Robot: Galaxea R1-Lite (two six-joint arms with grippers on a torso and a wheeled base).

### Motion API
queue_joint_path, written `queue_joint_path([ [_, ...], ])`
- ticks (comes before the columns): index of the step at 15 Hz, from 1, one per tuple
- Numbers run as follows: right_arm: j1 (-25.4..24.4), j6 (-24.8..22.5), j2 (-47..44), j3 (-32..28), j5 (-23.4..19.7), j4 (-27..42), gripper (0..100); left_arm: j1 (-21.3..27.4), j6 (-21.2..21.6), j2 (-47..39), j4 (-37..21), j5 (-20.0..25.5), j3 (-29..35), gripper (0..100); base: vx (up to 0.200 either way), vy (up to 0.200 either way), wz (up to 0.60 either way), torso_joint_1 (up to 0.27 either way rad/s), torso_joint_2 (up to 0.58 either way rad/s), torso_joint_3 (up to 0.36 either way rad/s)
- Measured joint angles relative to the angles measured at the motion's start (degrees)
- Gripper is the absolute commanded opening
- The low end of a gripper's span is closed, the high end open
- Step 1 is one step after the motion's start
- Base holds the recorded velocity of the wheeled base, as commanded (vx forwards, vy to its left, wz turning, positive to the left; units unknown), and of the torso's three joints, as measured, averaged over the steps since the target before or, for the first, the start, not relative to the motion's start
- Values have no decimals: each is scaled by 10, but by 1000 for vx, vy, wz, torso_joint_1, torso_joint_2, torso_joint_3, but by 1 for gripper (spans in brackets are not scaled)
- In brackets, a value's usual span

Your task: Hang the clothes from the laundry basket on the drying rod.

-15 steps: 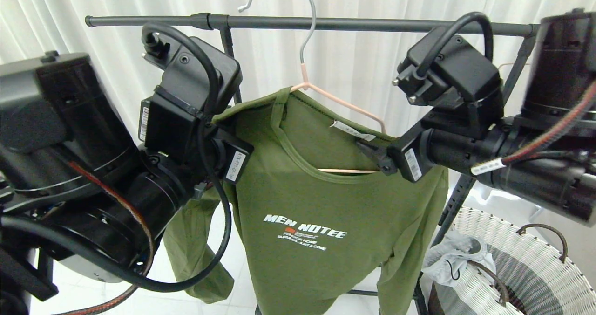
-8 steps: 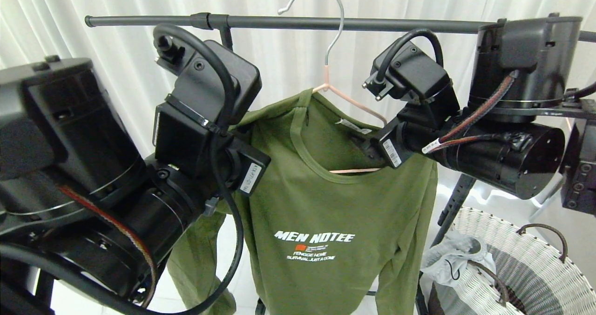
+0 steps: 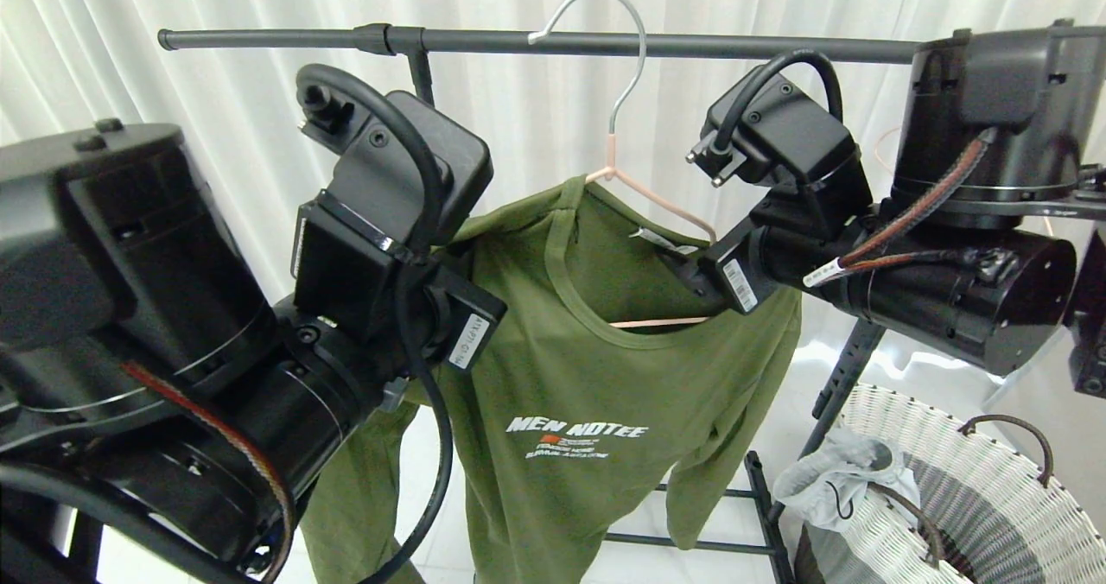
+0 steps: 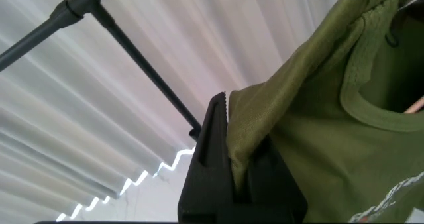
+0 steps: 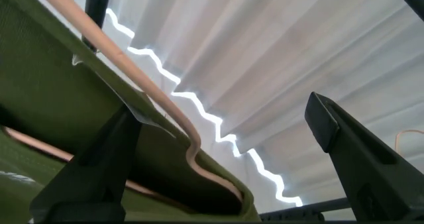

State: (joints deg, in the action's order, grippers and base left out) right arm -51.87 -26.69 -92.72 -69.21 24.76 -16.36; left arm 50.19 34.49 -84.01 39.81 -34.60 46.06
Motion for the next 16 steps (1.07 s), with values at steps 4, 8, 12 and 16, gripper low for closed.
queue_joint_path([
  [4, -3, -2, 7, 14, -4, 1, 100, 1, 2, 1, 1, 22, 0, 0, 0, 0, 0, 0, 0, 0],
  [8, -9, -3, 8, 17, -5, 1, 0, 6, 2, 3, 1, 41, 1, 0, 0, 0, 0, 0, 0, 0],
  [12, -10, -3, 8, 18, -5, 3, 0, 9, 2, 4, 2, 48, 0, 0, 0, 0, 0, 0, 0, 0],
  [16, -9, -2, 10, 18, -1, 1, 0, 10, 2, 3, 2, 48, -1, 0, 0, 0, 0, 0, 0, 0],
])
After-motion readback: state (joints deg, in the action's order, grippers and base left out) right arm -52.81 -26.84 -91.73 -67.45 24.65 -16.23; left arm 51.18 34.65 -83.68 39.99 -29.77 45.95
